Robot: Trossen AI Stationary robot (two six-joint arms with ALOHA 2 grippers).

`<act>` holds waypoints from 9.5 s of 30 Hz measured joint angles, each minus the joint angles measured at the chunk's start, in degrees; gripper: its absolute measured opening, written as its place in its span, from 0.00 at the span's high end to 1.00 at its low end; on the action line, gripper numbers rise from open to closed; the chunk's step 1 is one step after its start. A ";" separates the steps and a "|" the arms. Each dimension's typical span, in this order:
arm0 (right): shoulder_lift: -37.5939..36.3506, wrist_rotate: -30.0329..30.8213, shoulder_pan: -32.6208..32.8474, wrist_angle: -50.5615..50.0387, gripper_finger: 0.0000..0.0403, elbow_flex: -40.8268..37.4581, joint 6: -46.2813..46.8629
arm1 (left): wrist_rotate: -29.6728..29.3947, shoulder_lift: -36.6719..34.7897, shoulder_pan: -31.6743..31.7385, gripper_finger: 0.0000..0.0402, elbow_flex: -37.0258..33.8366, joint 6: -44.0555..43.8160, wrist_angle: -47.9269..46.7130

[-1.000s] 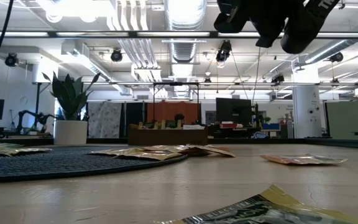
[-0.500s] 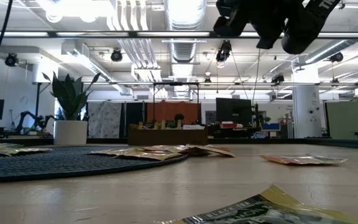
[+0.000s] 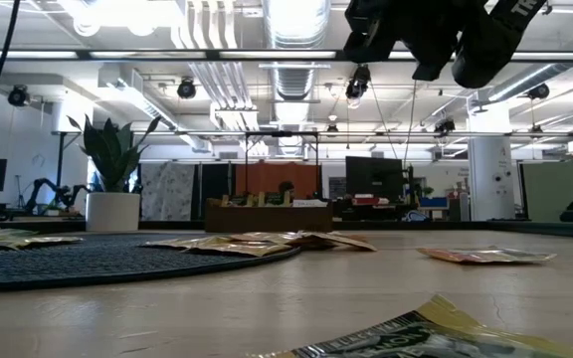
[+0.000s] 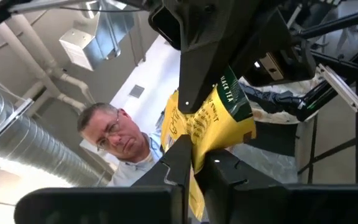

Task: Pick & Place Tea
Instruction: Put the yellow tea bag into the middle section of the wooden organizer

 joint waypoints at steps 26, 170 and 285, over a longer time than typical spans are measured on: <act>-0.17 -5.23 -0.57 -0.17 0.53 -7.91 -3.15 | -36.31 -3.43 3.69 1.00 2.64 -1.94 -15.20; -4.50 18.27 0.18 -24.57 0.98 -15.21 -36.37 | -1.49 26.88 16.55 1.00 42.96 -31.57 -105.51; -3.89 37.89 9.29 -78.59 0.79 13.06 -79.65 | 10.22 26.84 8.79 1.00 46.90 -44.35 -90.91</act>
